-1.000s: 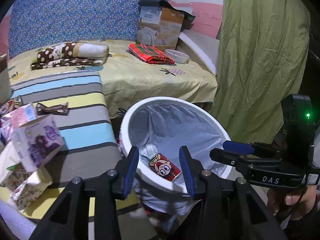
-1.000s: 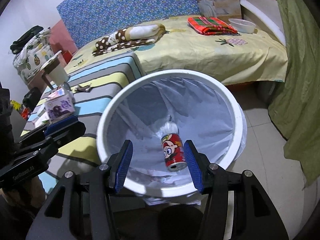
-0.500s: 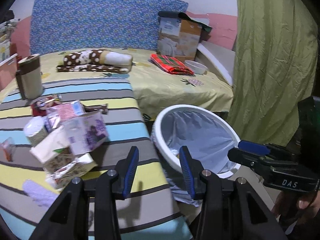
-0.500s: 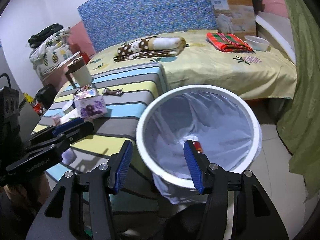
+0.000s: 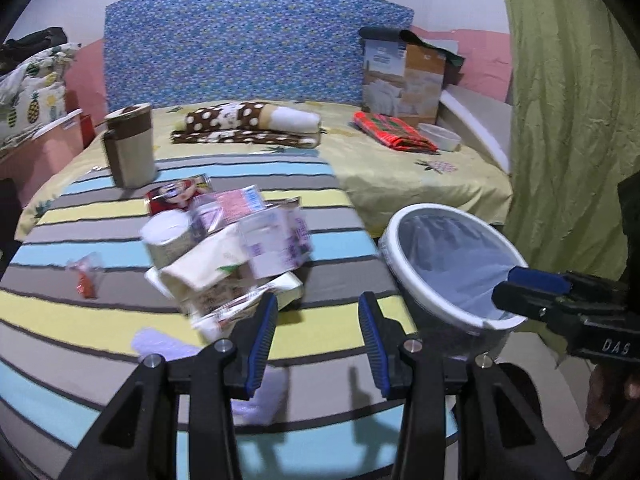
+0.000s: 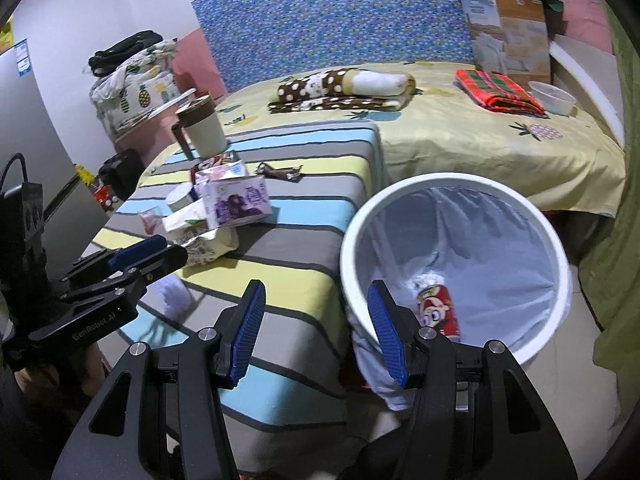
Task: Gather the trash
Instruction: 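Move both grippers back over the trash on the bed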
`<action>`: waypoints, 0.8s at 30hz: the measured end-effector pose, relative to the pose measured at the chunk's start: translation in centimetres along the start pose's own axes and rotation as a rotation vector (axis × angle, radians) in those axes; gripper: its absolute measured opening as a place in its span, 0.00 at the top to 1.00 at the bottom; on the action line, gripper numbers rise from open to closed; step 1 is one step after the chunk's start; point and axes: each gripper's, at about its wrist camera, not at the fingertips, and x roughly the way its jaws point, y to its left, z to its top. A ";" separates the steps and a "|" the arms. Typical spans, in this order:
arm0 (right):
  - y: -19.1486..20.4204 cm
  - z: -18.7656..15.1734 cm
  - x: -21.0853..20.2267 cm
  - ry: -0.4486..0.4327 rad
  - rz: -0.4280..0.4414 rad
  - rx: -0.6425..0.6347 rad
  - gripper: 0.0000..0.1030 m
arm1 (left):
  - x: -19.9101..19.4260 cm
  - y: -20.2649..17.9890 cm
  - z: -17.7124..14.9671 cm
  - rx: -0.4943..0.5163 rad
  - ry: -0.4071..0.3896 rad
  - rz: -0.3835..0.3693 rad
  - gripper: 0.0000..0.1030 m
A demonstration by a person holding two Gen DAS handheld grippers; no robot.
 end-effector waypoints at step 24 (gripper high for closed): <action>6.9 2.6 4.7 -0.002 0.115 -0.102 0.41 | -1.7 9.7 -1.1 -0.152 -0.019 0.121 0.57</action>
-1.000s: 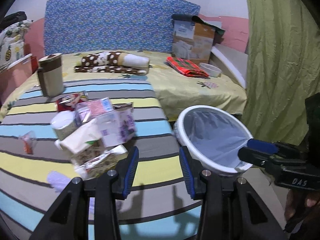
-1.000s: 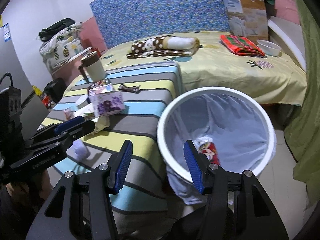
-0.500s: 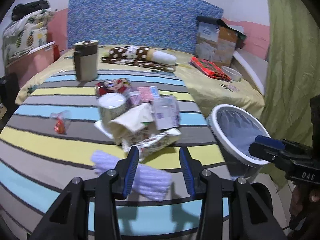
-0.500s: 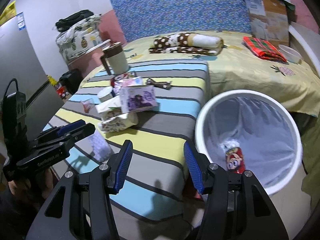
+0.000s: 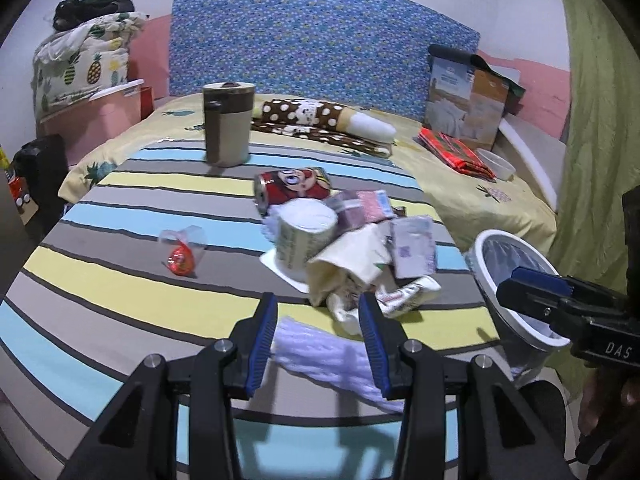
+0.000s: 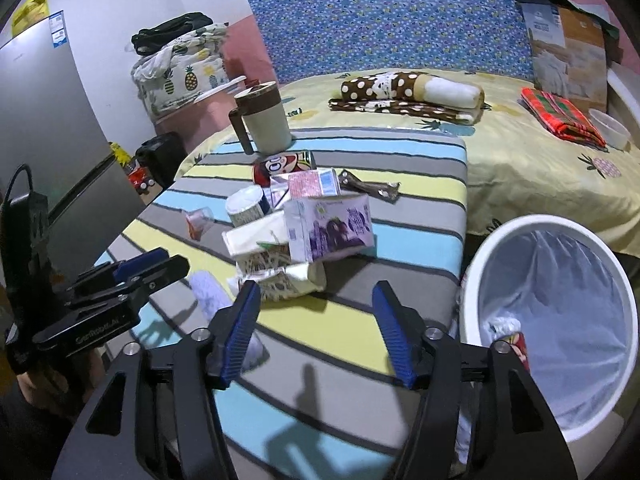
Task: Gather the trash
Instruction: 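Move both grippers back over the trash on the bed, then grasp the purple milk carton with the right gripper while the left grasps the white cup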
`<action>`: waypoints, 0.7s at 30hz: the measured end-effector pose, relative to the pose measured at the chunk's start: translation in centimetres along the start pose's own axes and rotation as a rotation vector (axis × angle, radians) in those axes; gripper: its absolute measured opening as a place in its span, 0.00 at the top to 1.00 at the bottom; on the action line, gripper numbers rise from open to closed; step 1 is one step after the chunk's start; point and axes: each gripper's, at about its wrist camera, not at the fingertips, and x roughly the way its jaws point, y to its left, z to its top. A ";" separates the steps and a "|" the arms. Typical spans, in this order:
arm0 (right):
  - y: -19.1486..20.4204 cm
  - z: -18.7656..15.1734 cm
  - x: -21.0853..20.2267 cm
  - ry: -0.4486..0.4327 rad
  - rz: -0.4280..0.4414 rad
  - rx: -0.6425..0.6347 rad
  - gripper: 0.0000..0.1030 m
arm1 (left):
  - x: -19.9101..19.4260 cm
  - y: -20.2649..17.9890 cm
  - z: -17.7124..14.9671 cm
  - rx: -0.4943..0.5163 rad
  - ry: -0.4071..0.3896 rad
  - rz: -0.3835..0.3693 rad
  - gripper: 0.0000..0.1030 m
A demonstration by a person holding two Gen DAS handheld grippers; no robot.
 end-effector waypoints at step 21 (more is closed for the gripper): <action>1.5 3.2 6.0 0.012 -0.133 0.024 0.41 | 2.0 3.5 0.8 -0.069 -0.003 -0.012 0.48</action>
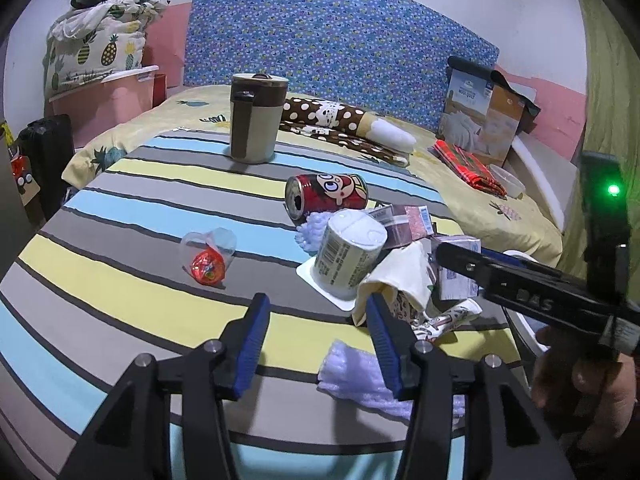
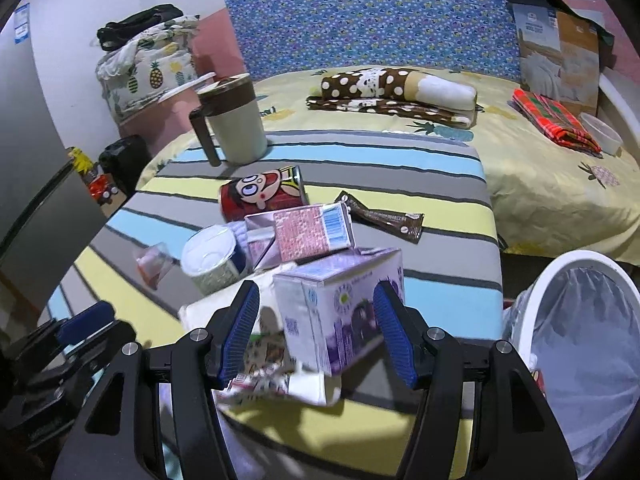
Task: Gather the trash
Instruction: 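Grasp the purple milk carton with the right gripper while the left grasps the white cup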
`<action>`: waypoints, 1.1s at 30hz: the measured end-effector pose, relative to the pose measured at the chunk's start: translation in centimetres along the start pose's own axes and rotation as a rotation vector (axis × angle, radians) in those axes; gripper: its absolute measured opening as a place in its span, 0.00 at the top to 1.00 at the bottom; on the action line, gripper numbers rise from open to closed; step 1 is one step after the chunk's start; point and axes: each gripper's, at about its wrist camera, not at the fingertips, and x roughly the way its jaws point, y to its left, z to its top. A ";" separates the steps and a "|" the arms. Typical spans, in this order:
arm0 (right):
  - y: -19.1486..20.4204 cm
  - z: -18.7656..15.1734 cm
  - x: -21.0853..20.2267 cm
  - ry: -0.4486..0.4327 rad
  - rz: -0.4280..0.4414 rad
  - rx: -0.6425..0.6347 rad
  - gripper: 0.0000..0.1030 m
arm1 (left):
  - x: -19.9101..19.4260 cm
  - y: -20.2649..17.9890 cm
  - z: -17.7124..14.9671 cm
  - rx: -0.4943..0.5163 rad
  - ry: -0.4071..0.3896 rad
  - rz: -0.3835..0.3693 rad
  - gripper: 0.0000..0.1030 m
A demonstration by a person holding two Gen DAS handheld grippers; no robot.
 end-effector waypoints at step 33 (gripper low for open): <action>-5.9 -2.7 -1.3 0.043 0.016 0.134 0.61 | 7.9 -2.4 3.4 -0.019 0.079 -0.015 0.44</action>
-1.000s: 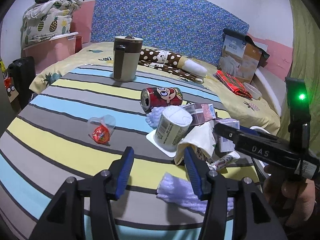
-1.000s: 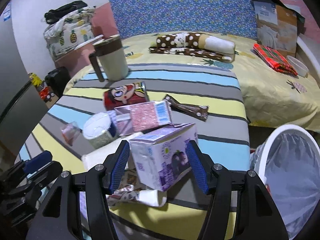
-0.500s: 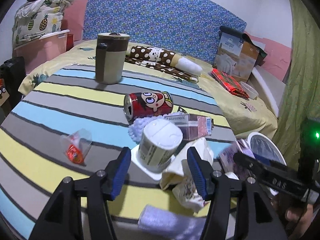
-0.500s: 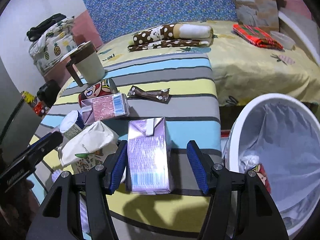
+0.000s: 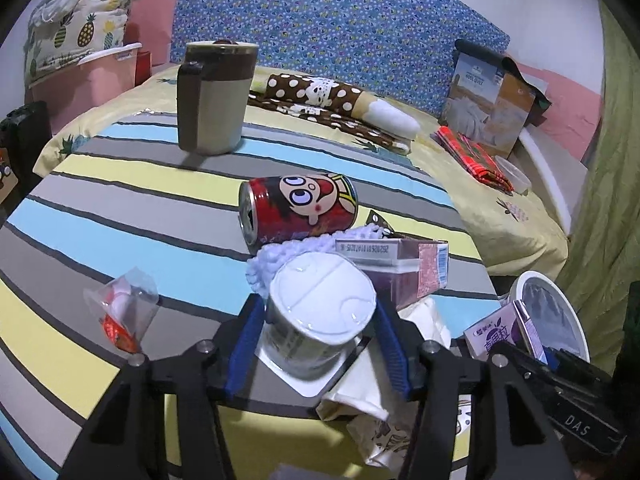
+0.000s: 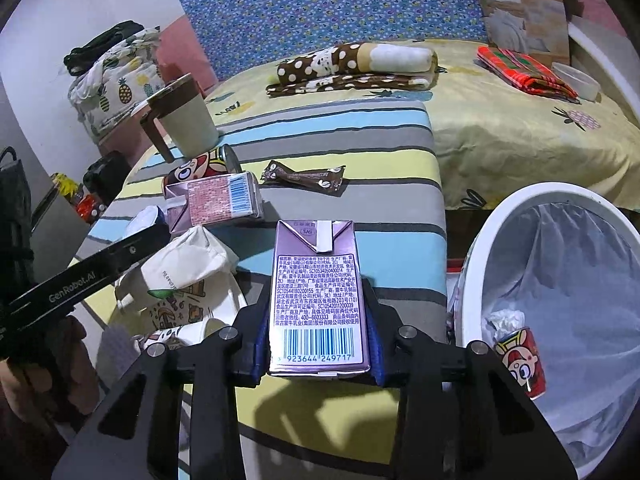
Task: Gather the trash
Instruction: 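Grasp the purple milk carton with the right gripper while the left grasps the white cup, then carry the carton and cup over the bin and release both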
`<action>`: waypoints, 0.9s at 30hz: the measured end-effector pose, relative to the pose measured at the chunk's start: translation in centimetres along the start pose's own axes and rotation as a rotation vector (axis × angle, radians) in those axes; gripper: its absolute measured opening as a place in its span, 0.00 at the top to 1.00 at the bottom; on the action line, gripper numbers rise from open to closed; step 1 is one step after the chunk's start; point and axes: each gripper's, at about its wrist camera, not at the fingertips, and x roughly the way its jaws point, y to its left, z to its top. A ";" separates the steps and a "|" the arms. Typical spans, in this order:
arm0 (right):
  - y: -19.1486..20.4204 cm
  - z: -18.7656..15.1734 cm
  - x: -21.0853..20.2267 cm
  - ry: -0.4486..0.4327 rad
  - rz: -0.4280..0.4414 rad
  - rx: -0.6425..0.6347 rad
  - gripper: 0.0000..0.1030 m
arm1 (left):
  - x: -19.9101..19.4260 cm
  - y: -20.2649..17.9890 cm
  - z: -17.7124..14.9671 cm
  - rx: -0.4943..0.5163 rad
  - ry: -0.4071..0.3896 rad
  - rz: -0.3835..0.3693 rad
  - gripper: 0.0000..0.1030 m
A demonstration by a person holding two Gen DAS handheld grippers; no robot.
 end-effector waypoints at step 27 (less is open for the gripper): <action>0.5 -0.5 -4.7 -0.118 0.016 -0.028 0.61 | -8.6 0.1 -0.7 0.046 -0.119 0.016 0.44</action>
